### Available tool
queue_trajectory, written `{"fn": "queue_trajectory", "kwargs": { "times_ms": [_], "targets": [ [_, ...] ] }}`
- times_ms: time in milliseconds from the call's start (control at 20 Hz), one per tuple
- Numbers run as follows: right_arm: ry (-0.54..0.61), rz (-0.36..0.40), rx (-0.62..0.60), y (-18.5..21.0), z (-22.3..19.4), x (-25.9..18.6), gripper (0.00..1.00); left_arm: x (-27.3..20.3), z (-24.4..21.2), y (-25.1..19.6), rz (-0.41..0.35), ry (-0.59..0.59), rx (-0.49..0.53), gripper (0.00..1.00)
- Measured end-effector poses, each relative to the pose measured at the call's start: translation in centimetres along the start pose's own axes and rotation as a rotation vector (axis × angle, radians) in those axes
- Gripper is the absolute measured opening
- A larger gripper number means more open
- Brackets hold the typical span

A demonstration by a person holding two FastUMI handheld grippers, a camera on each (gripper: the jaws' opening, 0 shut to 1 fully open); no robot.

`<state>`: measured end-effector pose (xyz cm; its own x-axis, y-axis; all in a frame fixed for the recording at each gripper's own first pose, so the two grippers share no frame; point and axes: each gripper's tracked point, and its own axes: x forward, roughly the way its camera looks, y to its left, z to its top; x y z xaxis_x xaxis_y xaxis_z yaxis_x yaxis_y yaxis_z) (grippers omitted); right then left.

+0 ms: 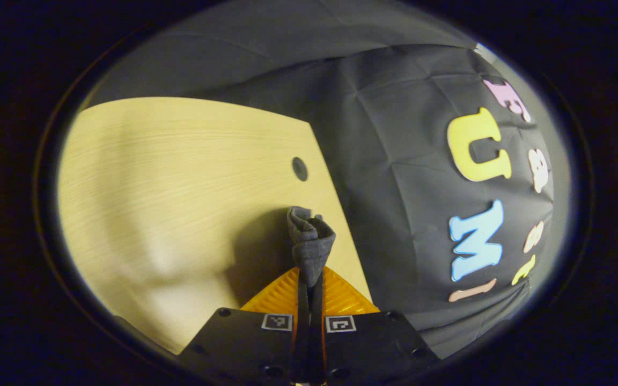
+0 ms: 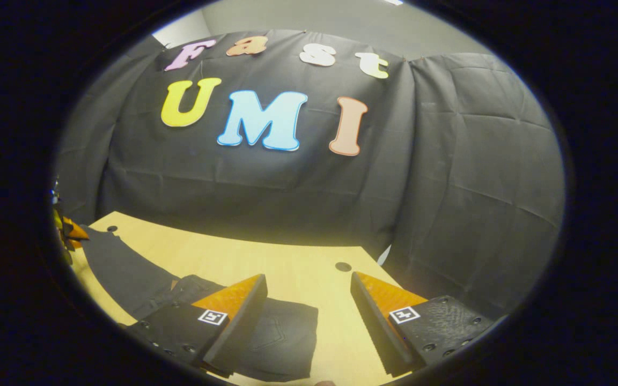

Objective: Grasp the waist and the cuffs of the jeans and fold them to make the two legs overlap; first hold the waist and fold one-third of the jeans toward the cuffs, then hold the cuffs and fold the remaining one-third in the same direction to finish folding.

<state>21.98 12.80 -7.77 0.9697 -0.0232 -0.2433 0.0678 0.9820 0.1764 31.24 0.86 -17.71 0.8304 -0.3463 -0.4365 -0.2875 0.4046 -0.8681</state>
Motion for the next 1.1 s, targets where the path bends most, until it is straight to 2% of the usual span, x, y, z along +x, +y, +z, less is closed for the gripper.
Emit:
{"fn": "queue_trajectory", "kwargs": {
  "times_ms": [100, 300, 600, 850, 1100],
  "targets": [
    [-0.031, 0.0, -0.012, -1.4, 0.8, -0.4, 0.93, -0.6, -1.8, -5.6, -0.063, 0.001, 0.049, 0.08],
    [-0.077, 0.05, -0.008, -3.8, 2.0, -0.6, 0.93, -3.1, -7.1, -14.2, -0.167, -0.004, 0.147, 0.09],
    [-0.093, 0.149, 0.004, -7.7, 1.7, -0.7, 0.94, -6.0, -20.0, -22.9, -0.246, 0.023, 0.226, 0.08],
    [-0.091, 0.222, 0.016, -10.7, 0.8, -1.0, 0.93, -7.3, -32.7, -26.3, -0.249, 0.077, 0.272, 0.08],
    [-0.074, 0.227, 0.051, -12.8, -0.7, -1.7, 0.93, -6.2, -45.9, -23.4, -0.154, 0.224, 0.411, 0.08]
  ]
}}
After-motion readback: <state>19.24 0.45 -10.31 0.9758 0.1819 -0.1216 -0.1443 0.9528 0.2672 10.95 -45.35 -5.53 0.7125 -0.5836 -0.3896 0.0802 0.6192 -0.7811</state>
